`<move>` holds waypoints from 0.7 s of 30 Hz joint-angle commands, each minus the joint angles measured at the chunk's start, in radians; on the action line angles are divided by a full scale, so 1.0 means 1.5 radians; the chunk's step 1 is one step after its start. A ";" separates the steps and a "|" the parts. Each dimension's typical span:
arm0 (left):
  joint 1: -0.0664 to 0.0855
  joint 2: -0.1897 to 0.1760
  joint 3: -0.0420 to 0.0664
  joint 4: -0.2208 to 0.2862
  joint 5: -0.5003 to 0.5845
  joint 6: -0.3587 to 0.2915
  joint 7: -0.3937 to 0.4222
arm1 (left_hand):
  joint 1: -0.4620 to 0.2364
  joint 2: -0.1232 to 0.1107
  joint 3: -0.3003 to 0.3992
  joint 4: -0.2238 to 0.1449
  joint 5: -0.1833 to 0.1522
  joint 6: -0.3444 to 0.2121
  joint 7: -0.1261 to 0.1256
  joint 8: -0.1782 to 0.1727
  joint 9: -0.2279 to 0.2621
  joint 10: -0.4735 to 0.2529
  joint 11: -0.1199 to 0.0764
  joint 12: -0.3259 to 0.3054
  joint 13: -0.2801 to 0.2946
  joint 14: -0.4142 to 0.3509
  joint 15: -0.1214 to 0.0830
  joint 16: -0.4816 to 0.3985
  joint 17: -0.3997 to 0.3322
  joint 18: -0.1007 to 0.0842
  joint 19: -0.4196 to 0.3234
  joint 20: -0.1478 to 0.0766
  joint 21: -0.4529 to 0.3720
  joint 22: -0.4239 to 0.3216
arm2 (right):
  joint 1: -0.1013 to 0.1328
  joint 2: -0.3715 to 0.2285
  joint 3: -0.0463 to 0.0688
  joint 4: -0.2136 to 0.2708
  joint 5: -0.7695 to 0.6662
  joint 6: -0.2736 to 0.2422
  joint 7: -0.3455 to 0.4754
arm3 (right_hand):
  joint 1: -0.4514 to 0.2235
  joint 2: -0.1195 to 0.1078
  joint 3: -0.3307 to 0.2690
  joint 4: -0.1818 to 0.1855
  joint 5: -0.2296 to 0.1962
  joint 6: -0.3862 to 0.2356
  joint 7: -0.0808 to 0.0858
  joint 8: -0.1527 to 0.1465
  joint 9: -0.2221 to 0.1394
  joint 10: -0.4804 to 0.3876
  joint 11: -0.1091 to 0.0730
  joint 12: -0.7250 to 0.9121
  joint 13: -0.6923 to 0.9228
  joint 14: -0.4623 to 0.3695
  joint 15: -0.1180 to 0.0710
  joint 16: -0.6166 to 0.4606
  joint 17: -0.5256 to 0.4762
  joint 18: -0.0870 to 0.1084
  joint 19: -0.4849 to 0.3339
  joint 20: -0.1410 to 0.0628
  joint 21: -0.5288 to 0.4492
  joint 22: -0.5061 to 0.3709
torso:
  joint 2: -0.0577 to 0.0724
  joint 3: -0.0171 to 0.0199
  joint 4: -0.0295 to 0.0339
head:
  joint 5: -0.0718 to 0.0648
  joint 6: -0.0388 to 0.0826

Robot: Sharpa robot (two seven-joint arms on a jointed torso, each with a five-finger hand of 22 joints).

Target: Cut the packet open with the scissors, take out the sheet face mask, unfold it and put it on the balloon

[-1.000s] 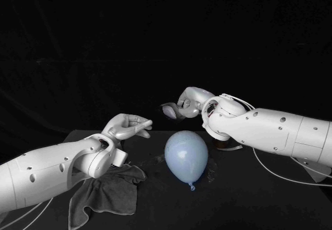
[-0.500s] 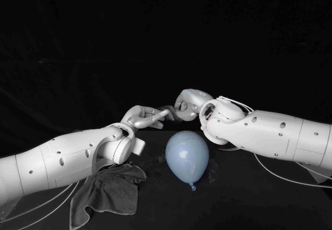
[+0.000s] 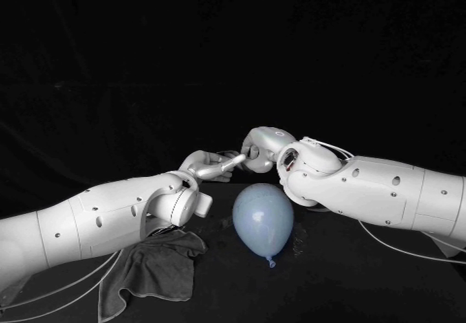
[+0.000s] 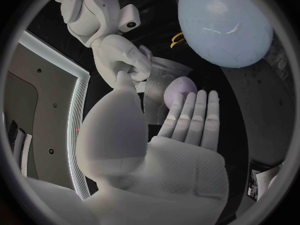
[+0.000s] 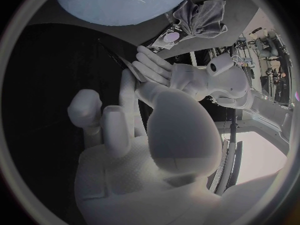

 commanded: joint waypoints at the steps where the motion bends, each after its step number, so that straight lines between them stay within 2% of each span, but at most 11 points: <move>1: 0.002 0.004 0.001 0.001 -0.016 0.020 -0.069 | -0.002 -0.004 -0.004 -0.001 0.003 -0.009 0.063 -0.003 -0.001 -0.010 0.003 -0.003 0.000 -0.013 0.004 -0.010 -0.005 -0.011 -0.040 0.000 -0.013 -0.002 | 0.000 0.002 0.001 0.005 -0.025 0.008 -0.002 | -0.002 0.006 0.012 -0.008 0.004 0.002 -0.003 0.020 0.038 0.002 -0.005 0.003 0.001 0.011 -0.003 0.000 0.001 0.002 -0.001 -0.001 -0.002 0.001 | 0.000 0.0002 0.0000 | 0.001 -0.001; 9: 0.002 0.008 0.001 0.006 -0.016 0.022 -0.080 | -0.016 -0.005 -0.006 0.000 0.000 -0.008 0.065 -0.003 0.000 -0.018 0.004 0.001 0.002 -0.016 0.006 -0.019 -0.011 -0.023 -0.100 0.000 -0.032 -0.005 | -0.002 0.005 0.001 0.008 -0.027 0.018 0.001 | -0.003 0.005 0.016 -0.010 0.004 0.001 -0.003 0.022 0.039 0.002 -0.005 0.004 0.003 0.011 -0.003 -0.001 0.000 0.002 -0.002 -0.001 -0.003 0.001 | 0.001 0.0002 -0.0005 | 0.002 -0.001; 16: 0.003 0.007 0.001 0.011 -0.008 0.013 -0.068 | -0.022 -0.003 -0.004 0.000 0.001 -0.007 0.064 -0.002 0.001 -0.018 0.004 0.004 0.003 -0.016 0.007 -0.021 -0.012 -0.026 -0.104 0.000 -0.034 -0.005 | -0.004 0.007 0.000 0.009 -0.027 0.023 0.001 | -0.004 0.005 0.018 -0.011 0.004 0.000 -0.003 0.023 0.039 0.002 -0.005 0.004 0.004 0.011 -0.003 -0.001 0.000 0.002 -0.002 -0.001 -0.003 0.001 | 0.000 0.0002 -0.0001 | 0.002 -0.002; 21: 0.003 0.004 0.001 0.012 0.001 0.008 -0.060 | -0.024 0.011 0.014 0.000 0.011 -0.003 0.064 0.001 0.003 -0.016 0.003 0.010 0.004 -0.014 0.006 -0.023 -0.015 -0.029 -0.104 0.000 -0.036 -0.004 | -0.005 0.005 0.000 0.010 -0.027 0.024 0.001 | -0.004 0.004 0.019 -0.012 0.004 0.000 -0.003 0.023 0.039 0.002 -0.005 0.004 0.004 0.011 -0.003 0.000 0.001 0.002 -0.003 -0.001 -0.004 0.001 | 0.000 -0.0001 0.0003 | 0.002 -0.003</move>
